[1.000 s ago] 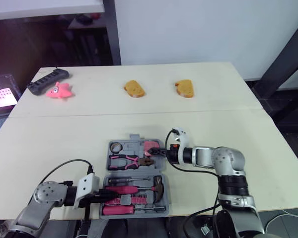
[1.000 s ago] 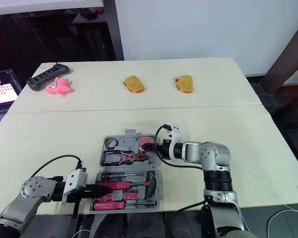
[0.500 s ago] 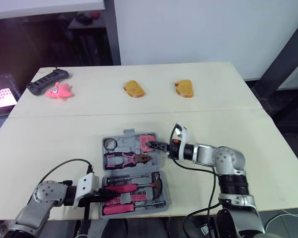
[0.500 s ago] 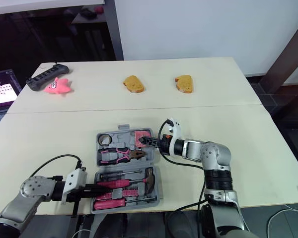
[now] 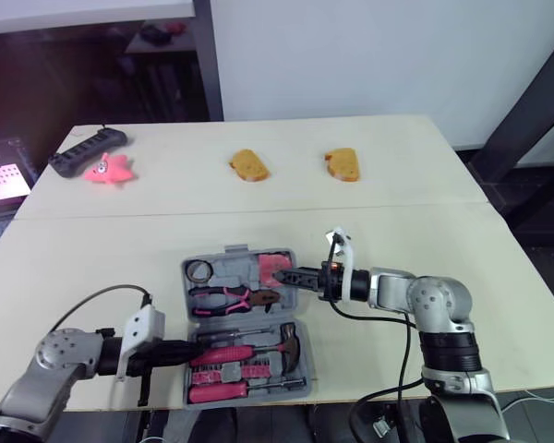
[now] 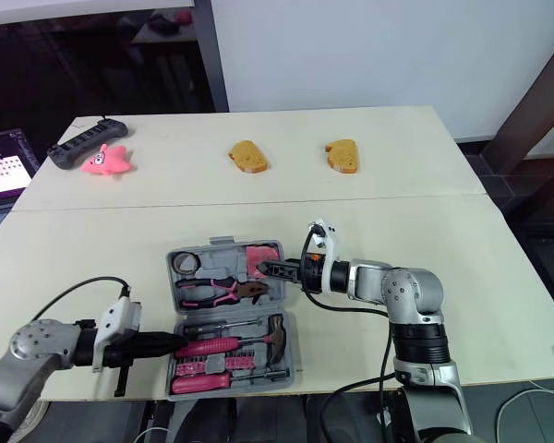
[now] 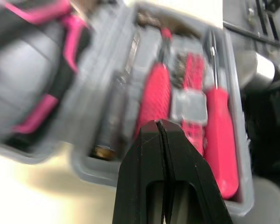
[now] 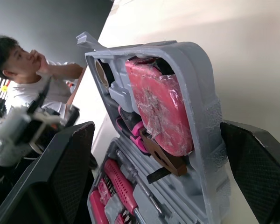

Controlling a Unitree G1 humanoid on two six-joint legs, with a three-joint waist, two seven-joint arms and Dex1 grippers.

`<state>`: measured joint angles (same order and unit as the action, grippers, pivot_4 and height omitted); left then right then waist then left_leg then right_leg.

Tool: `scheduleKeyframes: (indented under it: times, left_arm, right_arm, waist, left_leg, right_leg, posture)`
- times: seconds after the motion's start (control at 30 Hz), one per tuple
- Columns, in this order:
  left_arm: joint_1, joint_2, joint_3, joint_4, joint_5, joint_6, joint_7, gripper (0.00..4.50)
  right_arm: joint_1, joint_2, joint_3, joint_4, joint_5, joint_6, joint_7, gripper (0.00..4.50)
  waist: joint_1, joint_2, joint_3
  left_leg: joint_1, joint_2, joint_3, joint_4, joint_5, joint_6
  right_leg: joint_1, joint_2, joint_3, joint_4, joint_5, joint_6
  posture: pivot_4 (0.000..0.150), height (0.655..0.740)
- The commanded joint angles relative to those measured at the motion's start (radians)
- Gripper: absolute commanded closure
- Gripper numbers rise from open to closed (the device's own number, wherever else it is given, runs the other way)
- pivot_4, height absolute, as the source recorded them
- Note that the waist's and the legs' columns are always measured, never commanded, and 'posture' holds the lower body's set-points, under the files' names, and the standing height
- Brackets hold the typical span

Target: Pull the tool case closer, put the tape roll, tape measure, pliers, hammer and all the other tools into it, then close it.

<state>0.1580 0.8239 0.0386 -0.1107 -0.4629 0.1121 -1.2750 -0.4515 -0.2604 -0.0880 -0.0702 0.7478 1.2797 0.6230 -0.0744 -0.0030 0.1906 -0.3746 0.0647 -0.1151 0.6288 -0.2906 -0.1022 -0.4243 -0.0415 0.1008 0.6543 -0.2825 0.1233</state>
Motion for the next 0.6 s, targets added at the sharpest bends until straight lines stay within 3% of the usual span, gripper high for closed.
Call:
scheduleKeyframes:
  times: [0.03,0.17,0.33,0.4,0.5,0.6]
  left_arm:
    - [0.042,0.046,0.117,-0.069,-0.118,0.119,-0.005,4.5]
    - [0.089,0.097,0.23,-0.025,-0.164,0.178,-0.045,4.5]
    - [0.15,0.16,0.329,0.041,-0.138,0.137,-0.136,4.5]
    - [0.175,0.185,0.385,0.018,-0.156,0.146,-0.17,4.5]
    - [0.196,0.206,0.454,-0.028,-0.193,0.188,-0.194,4.5]
    - [0.196,0.206,0.507,-0.093,-0.223,0.215,-0.194,4.5]
  right_arm:
    - [0.007,-0.023,0.036,-0.104,0.069,0.019,0.06,0.05]
    - [0.013,-0.084,0.044,-0.254,0.16,0.085,0.096,0.05]
    - [0.106,-0.334,0.123,-0.641,0.31,0.155,0.186,0.05]
    - [0.164,-0.428,0.006,-0.747,0.449,0.157,0.186,0.05]
    - [0.211,-0.549,-0.177,-0.753,0.636,0.093,0.139,0.05]
    - [0.272,-0.619,-0.317,-0.754,0.664,0.002,0.096,0.05]
  waist:
    - [-0.001,0.0,0.0]
    - [-0.002,0.0,0.001]
    - [0.008,0.0,0.001]
    - [0.013,-0.002,0.003]
    - [0.019,-0.006,0.005]
    - [0.021,-0.009,0.005]
  left_leg:
    - [0.0,0.0,0.0,0.0,0.0,0.0]
    - [0.0,0.0,0.0,-0.001,0.0,0.0]
    - [-0.001,0.0,0.0,-0.001,0.0,0.0]
    - [-0.003,0.0,0.0,0.0,0.0,0.0]
    - [-0.003,0.0,0.002,0.001,0.0,0.0]
    - [-0.001,0.0,0.003,0.002,0.0,0.0]
  right_leg:
    - [0.0,0.0,0.0,0.0,0.0,0.0]
    - [-0.001,0.0,0.0,0.0,0.0,0.0]
    - [-0.001,0.0,0.0,-0.002,-0.001,0.0]
    - [-0.001,-0.001,0.0,-0.004,-0.003,-0.003]
    - [0.0,-0.002,0.0,-0.006,-0.003,-0.003]
    - [0.002,-0.003,0.0,-0.006,-0.002,-0.004]
  posture:
    - [0.15,0.74]
    - [0.15,0.74]
    - [0.15,0.74]
    - [0.15,0.74]
    - [0.15,0.74]
    - [0.15,0.74]
